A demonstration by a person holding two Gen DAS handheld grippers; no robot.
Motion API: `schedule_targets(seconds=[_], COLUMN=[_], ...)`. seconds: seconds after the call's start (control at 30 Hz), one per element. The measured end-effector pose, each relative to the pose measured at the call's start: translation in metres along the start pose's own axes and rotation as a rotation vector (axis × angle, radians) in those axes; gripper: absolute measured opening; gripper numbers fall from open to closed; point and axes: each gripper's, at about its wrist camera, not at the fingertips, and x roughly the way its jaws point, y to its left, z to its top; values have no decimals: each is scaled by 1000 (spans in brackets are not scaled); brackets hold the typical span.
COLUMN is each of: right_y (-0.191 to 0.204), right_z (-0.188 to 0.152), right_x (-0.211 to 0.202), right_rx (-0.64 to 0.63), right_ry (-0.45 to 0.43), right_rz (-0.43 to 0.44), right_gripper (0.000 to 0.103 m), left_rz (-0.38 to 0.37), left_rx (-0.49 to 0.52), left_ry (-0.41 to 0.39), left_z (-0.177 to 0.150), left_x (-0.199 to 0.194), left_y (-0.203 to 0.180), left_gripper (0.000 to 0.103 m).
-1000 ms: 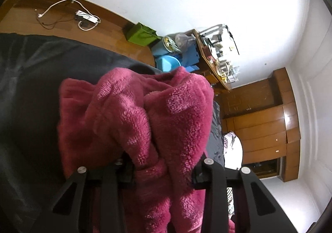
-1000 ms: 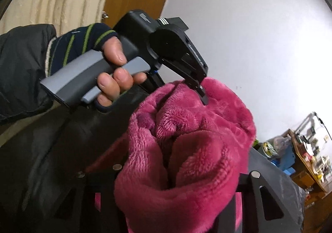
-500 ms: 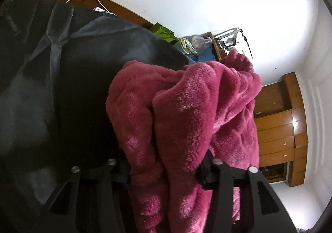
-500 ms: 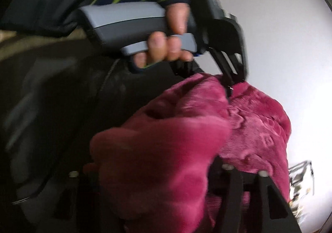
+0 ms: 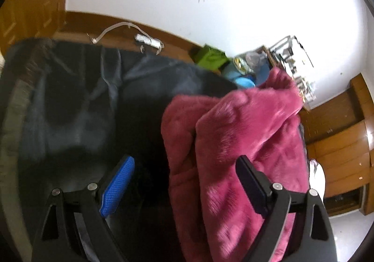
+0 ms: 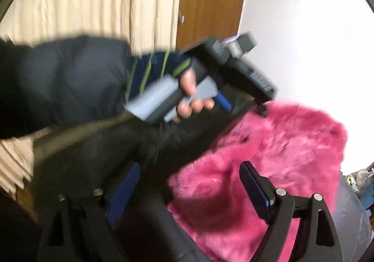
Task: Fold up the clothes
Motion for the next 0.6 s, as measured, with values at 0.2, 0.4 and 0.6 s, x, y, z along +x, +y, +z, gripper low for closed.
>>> schedule_targets(seconds=[0.2, 0.4, 0.6], right_y=[-18, -74, -68], right_z=[-14, -38, -84], right_x=[-15, 5, 28], right_rx=[154, 200, 209], right_ry=[-34, 25, 141], right_rz=[-214, -249, -237], right_gripper=[89, 89, 91], left_rz=[-87, -98, -36], left_rx=[100, 162, 164], left_ry=[-83, -27, 12], left_z=[-10, -51, -84], left_x=[-52, -27, 4], left_y=[-59, -109, -99], left_gripper=[91, 91, 91])
